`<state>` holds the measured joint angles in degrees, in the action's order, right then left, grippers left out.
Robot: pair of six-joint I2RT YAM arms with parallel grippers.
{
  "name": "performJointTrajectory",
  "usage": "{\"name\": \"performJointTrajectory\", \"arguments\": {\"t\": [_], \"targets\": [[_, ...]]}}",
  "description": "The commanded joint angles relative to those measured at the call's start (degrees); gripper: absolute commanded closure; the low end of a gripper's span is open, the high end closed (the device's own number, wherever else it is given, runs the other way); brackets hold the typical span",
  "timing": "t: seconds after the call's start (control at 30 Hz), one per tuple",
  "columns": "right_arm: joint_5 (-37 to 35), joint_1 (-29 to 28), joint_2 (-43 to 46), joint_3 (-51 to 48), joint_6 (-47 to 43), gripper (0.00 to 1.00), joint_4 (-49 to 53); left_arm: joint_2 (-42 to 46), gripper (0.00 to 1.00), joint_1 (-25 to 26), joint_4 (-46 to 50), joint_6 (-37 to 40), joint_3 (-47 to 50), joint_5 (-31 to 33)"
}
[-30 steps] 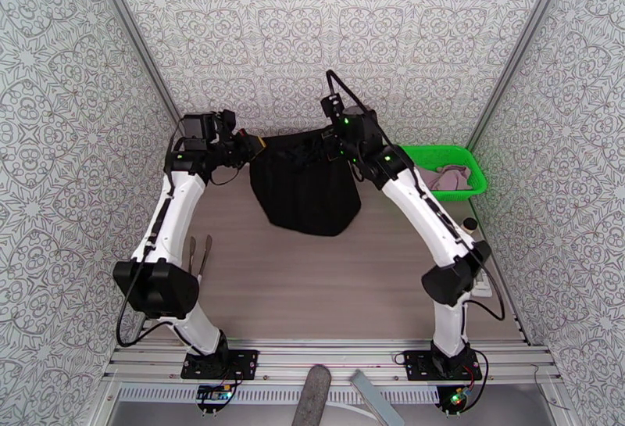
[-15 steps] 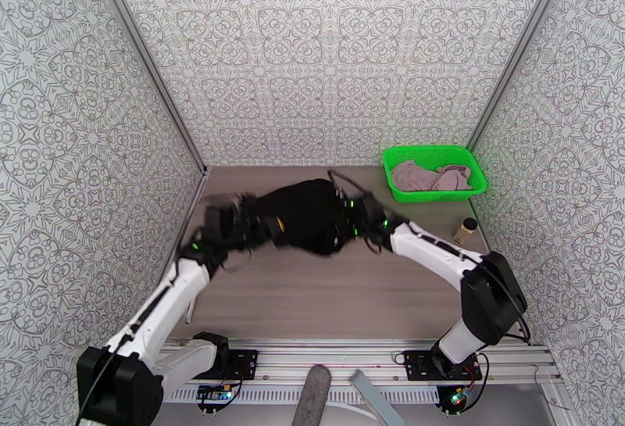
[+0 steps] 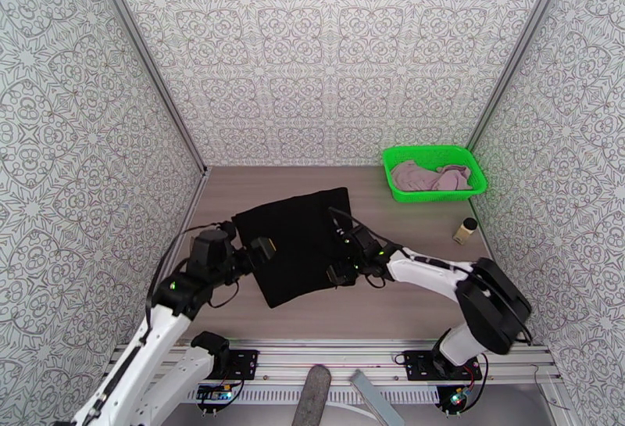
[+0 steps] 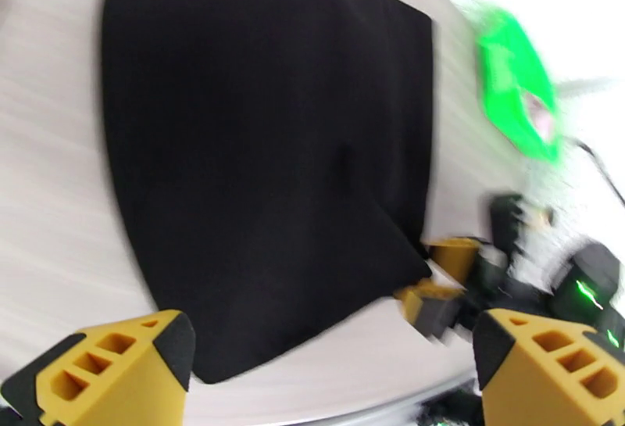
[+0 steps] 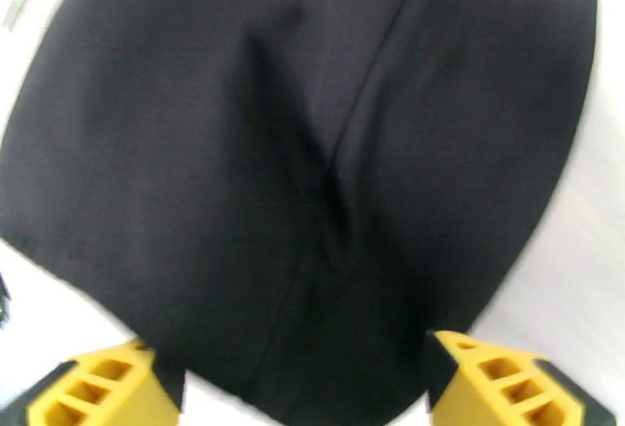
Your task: Fold and stack the mixed laundry pile
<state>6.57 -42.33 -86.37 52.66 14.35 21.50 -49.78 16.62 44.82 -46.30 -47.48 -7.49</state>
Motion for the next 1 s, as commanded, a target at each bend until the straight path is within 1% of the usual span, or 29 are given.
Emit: {"name": "performJointTrajectory", "arguments": {"t": [0.0,0.1,0.2,0.27,0.33,0.4,0.47,0.53,0.6,0.7,0.73,0.77,0.83,0.9,0.97], "targets": [[-3.02,0.12,3.96,5.47,0.02,0.08,7.58,-7.90,0.01,-0.28,6.83,3.15,-1.61,4.85],[-4.18,0.27,4.39,8.95,0.78,0.06,11.13,-12.58,0.03,0.25,2.88,2.94,-1.15,4.22],[-5.09,1.33,2.33,12.95,2.26,0.05,13.14,-15.78,0.07,0.25,-0.38,2.71,-0.94,4.27],[-4.76,2.33,-0.18,15.69,3.81,0.05,13.48,-17.57,0.13,0.09,-1.12,2.87,-1.35,4.64],[-4.66,3.24,-3.48,18.53,5.79,0.06,13.40,-19.50,0.24,-0.10,-1.09,3.05,-1.65,4.93],[-4.63,3.56,-6.68,20.41,8.15,0.09,13.11,-20.56,0.32,-0.28,-0.89,3.15,-1.24,5.31],[-3.64,3.57,-9.23,20.61,10.28,0.11,11.58,-20.93,0.38,-0.54,-0.54,2.85,-0.18,6.41],[-1.51,3.57,-11.25,19.29,12.89,0.14,9.25,-20.29,0.47,-1.32,-0.35,2.22,1.55,7.66],[1.18,3.24,-12.64,16.88,15.19,0.20,6.50,-18.92,0.51,-2.70,-0.67,1.73,3.48,7.96],[2.57,1.64,-13.30,13.45,17.45,0.24,4.02,-16.54,0.50,-5.38,-1.40,1.46,5.60,6.95],[2.69,0.96,-13.30,12.41,18.20,0.25,3.66,-16.05,0.48,-6.16,-1.40,1.69,5.86,6.58],[2.83,0.32,-13.30,11.55,18.65,0.26,3.11,-15.84,0.44,-6.71,-1.27,1.89,5.89,6.39],[3.37,-1.05,-13.30,9.53,20.32,0.29,1.39,-15.87,0.31,-7.34,-1.14,2.48,5.66,6.21],[4.53,-2.38,-13.68,8.34,21.67,0.33,-0.63,-16.24,0.25,-7.53,-1.31,2.62,5.56,5.95],[5.57,-3.81,-14.54,8.09,22.77,0.39,-2.38,-16.60,0.24,-7.65,-2.02,2.46,5.84,5.10]]}}
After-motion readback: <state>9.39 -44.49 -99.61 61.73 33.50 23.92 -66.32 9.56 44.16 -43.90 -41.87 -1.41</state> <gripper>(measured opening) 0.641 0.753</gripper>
